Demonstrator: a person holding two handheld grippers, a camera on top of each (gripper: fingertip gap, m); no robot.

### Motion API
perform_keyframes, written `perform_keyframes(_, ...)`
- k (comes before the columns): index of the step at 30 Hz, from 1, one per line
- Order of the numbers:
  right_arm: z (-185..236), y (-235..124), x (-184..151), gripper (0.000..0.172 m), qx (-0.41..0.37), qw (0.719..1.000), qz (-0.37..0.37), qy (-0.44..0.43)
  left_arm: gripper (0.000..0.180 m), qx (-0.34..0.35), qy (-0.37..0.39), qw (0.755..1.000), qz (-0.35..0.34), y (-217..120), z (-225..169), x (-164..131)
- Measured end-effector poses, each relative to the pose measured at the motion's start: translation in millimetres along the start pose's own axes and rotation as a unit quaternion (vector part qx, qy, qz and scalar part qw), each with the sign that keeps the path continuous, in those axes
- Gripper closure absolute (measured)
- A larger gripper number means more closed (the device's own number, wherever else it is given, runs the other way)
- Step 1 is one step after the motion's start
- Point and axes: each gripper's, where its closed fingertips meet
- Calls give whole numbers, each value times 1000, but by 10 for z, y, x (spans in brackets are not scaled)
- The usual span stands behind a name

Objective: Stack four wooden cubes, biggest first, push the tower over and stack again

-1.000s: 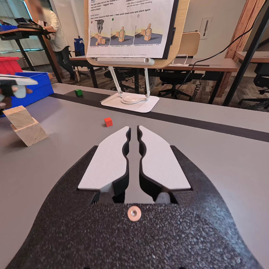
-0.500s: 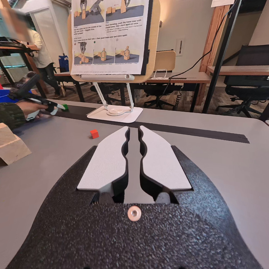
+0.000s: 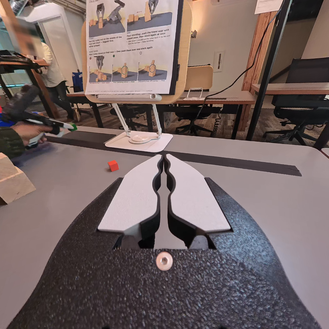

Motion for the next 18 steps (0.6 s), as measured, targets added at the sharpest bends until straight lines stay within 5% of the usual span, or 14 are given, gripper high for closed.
perform_keyframes(8, 18, -29, 75, 172, -2, 1000, -10, -9, 154, -133, 44, 988, -58, -1349, -710, 297)
perform_keyframes(13, 6, -61, 129, 172, -10, 1000, -20, -17, 154, -194, 47, 977, -69, -2136, -1056, 150)
perform_keyframes(18, 25, -50, 98, 172, -11, 1000, -15, -23, 153, -191, 37, 978, -81, -2578, -1178, -142)
Point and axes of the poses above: each gripper's, where its closed fingertips meet, y out along the fingers, x out of its top, z = x × y across the jaws
